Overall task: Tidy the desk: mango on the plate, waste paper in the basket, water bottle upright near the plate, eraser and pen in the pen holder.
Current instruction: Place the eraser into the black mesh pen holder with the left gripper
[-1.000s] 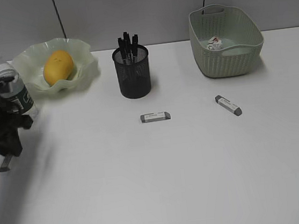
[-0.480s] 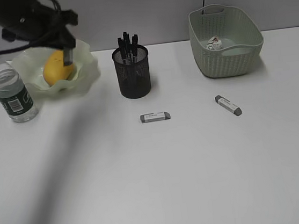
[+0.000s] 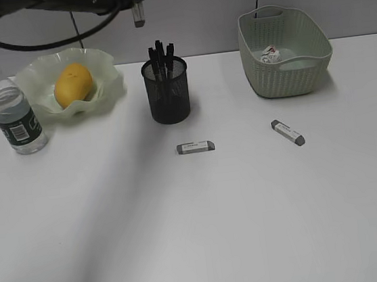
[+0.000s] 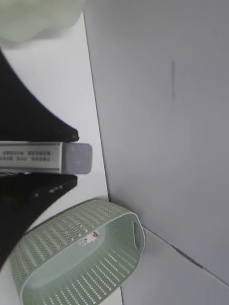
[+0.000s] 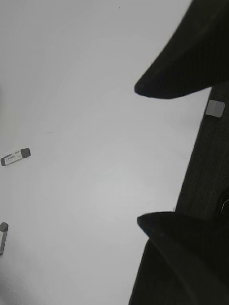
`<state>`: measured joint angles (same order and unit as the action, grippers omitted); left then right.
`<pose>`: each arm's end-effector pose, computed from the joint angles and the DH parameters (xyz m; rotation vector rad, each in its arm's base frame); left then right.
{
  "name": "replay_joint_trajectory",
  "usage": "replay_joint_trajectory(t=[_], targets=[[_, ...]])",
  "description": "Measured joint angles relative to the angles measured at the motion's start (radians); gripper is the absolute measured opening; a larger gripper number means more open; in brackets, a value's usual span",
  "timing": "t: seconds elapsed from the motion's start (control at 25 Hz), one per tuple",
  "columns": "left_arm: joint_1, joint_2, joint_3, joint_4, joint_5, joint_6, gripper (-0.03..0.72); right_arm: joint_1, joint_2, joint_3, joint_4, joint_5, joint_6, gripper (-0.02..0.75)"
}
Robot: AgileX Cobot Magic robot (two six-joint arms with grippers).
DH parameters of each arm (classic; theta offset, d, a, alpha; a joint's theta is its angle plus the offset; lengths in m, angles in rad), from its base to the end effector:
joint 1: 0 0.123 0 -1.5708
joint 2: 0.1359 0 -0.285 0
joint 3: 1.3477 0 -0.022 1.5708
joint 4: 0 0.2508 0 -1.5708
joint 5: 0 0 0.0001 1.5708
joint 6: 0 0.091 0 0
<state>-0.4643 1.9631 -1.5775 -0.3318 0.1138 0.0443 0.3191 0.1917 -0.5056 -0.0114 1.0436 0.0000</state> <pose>0.4217 -0.2150 0.2804 0.2043 2.0038 -0.5204 0.0243 0.0071 0.2783 -0.3533 2.1897 0.1625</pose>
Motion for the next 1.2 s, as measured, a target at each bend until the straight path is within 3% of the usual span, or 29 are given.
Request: replay_joint_trajectory(t=[0.56,0.64,0.8,0.88,1.2], targets=[[-0.022,0.166,0.0,0.003,-0.053,0.0,0.16,0.0,0.0,0.0,0.0,-0.001,0.0,0.585],[-0.022,0.174,0.0,0.003,-0.032,0.0,0.188,0.0,0.0,0.0,0.0,-0.001,0.0,0.585],[-0.023,0.174,0.0,0.003,-0.033,0.0,0.375,0.0,0.0,0.0,0.0,-0.001,0.0,0.585],[-0.023,0.169,0.0,0.003,-0.038,0.0,0.432,0.0,0.0,0.0,0.0,-0.001,0.0,0.585],[-0.023,0.063,0.0,0.047,0.052,0.0,0.466,0.0,0.0,0.0,0.0,-0.001,0.0,0.585]])
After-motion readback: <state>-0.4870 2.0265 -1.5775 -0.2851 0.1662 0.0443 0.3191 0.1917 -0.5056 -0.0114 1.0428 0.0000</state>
